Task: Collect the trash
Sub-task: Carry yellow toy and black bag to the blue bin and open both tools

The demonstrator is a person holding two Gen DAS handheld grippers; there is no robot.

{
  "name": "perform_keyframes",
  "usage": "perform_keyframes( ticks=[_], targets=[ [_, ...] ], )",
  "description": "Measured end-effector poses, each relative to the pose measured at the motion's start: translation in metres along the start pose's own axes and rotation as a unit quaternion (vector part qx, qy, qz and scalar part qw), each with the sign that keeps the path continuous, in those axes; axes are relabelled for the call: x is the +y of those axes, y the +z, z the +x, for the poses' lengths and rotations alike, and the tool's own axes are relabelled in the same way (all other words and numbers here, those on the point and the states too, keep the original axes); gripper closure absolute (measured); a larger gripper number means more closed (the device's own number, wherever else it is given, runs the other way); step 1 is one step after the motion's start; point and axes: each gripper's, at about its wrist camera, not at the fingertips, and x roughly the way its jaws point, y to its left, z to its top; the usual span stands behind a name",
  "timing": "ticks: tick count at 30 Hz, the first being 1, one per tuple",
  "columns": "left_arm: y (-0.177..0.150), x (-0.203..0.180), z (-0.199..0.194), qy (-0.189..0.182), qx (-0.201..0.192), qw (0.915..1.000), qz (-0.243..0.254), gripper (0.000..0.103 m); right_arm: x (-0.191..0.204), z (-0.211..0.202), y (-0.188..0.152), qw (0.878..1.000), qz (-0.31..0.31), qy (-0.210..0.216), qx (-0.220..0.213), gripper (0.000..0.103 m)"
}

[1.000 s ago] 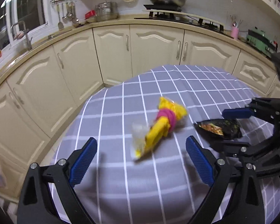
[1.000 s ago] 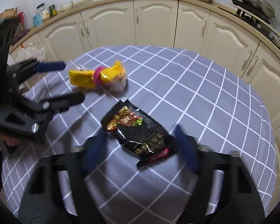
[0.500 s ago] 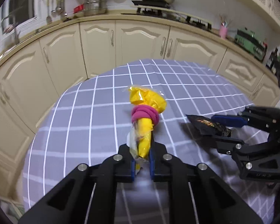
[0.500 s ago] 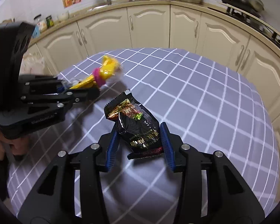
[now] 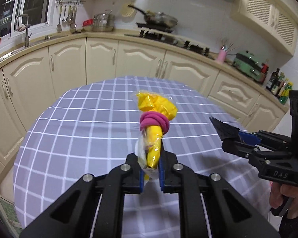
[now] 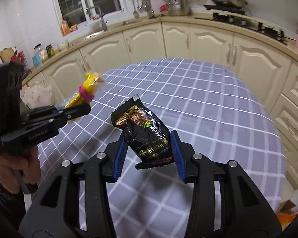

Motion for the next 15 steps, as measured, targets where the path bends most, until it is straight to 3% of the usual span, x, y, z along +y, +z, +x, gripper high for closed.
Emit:
perform_keyframes(
  ticks=[8,15],
  targets=[
    [-0.014,-0.073,-0.041,-0.036,-0.035,0.9987,0.008,0.093,-0.031,-0.090,-0.030,0.998,0.042,-0.029,-0.049,0.061],
    [-0.030,-0.151,-0.046,-0.086,-0.028,0.9947,0.049,0.092,-0.085,-0.145,-0.070,0.989,0.102,-0.076,-0.069,0.061]
  ],
)
